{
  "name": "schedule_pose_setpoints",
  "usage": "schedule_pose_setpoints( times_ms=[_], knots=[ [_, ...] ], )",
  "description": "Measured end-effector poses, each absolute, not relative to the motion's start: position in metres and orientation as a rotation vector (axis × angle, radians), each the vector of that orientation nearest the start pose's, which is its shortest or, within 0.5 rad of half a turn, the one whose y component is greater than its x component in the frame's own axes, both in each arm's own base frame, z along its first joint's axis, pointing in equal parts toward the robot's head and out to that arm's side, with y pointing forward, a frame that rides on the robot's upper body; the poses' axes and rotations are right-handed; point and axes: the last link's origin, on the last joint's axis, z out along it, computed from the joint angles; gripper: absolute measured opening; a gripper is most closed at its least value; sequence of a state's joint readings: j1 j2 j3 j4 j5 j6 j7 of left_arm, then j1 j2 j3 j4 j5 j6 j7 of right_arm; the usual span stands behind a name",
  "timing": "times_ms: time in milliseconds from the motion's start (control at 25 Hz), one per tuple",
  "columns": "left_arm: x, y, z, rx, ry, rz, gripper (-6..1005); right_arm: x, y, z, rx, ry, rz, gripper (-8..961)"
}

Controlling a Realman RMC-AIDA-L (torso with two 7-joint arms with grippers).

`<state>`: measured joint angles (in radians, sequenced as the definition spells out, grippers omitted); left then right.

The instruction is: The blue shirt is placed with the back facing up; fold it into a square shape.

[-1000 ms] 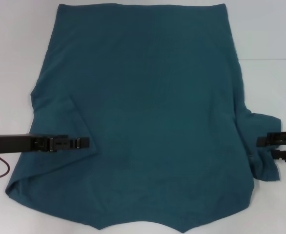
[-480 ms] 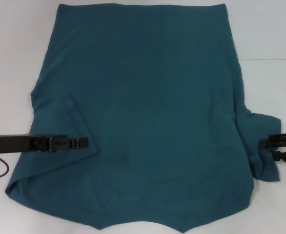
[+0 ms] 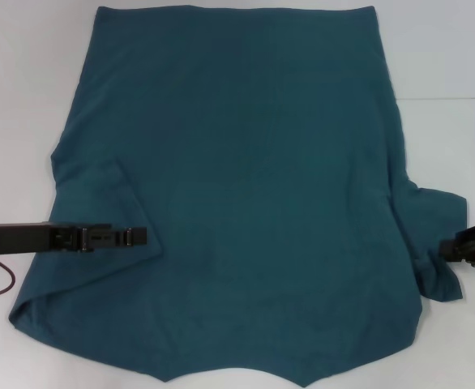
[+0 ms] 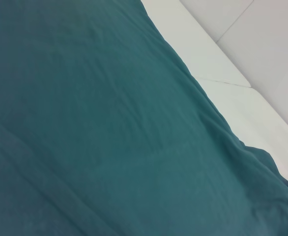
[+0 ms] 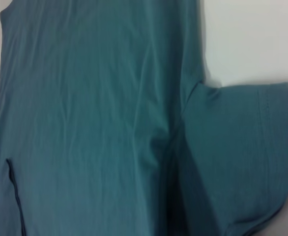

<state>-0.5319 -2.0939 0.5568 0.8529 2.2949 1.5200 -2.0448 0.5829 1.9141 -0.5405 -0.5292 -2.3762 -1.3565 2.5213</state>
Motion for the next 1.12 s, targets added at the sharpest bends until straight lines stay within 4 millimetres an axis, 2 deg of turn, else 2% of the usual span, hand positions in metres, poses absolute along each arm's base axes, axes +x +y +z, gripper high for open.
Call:
schedule_pose_setpoints(
  times_ms=[40,280,480,1120],
  knots=[
    [-0.291,0.339,0.030,-2.416,-1.416,-0.479,961,0.343,0.347,0.047,-1.871,2.101,0.417,291],
    [-0.291,0.340,0.031,-2.411,-1.414,-0.478,961,0.344,0.347,0.049,-1.868,2.100,0.413,65],
    [-0.291,0.340,0.031,-2.411,-1.414,-0.478,962,0.346,0.346,0.049,-1.866,2.100,0.401,-1],
    [-0.294,0.338,0.031,-2.402,-1.422,-0.478,962,0.360,0.343,0.069,-1.823,2.067,0.385,8]
  ],
)
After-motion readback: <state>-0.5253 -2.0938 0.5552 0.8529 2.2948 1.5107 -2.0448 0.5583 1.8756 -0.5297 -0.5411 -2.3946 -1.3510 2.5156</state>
